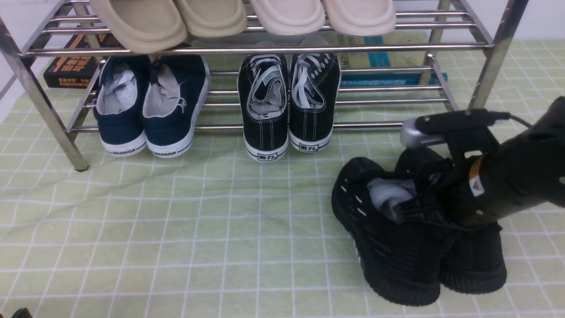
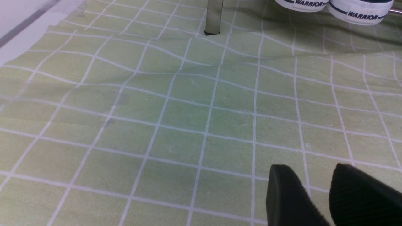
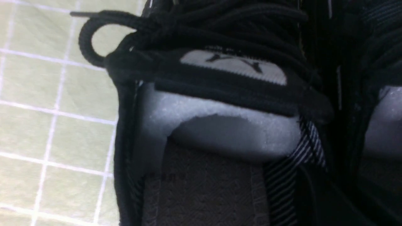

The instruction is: Take the shoes off the shelf with your hand from the green coffee tablecloth.

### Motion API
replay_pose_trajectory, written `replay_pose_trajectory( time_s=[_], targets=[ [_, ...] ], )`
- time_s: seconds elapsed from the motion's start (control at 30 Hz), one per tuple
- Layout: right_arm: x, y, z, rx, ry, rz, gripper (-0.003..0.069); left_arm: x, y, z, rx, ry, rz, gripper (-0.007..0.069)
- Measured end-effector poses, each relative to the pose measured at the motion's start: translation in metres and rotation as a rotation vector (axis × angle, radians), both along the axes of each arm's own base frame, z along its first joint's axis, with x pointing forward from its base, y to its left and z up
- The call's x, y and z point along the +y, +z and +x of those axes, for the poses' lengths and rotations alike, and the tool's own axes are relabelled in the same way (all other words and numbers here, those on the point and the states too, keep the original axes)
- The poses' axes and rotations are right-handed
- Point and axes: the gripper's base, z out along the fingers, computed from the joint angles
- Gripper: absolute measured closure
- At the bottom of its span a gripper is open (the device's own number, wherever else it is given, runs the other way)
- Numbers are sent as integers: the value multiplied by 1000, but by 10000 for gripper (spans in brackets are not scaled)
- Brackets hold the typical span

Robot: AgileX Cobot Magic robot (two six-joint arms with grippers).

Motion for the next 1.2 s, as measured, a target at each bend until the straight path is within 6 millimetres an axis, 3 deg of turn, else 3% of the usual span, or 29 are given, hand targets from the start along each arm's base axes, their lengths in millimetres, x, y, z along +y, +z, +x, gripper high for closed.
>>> replay_pose_trajectory(
  time_s=[0.33,0.47,0.57,0.6,0.7,0.8,0.87,0.97,1.1,1.2],
  targets=[
    [3,-5,0,46,-45,36,611,0,0,0,0,0,0,383],
    [2,-7,-4,97,-61,26,516,0,0,0,0,0,0,383],
    [1,-7,-6,121,-66,14,417,0,0,0,0,0,0,383],
    [1,-5,-6,126,-67,10,354,0,0,0,0,0,0,383],
    [1,2,-7,135,-71,7,272,0,0,0,0,0,0,383],
    [-1,27,-9,127,-29,-12,221,0,0,0,0,0,0,383],
    [-4,55,-13,105,32,-35,236,0,0,0,0,0,0,383],
    [-8,80,-19,83,83,-51,281,0,0,0,0,0,0,383],
    [-25,133,-44,-15,165,-46,473,0,0,0,0,0,0,383],
    [-35,151,-59,-78,178,-22,566,0,0,0,0,0,0,383]
  ],
)
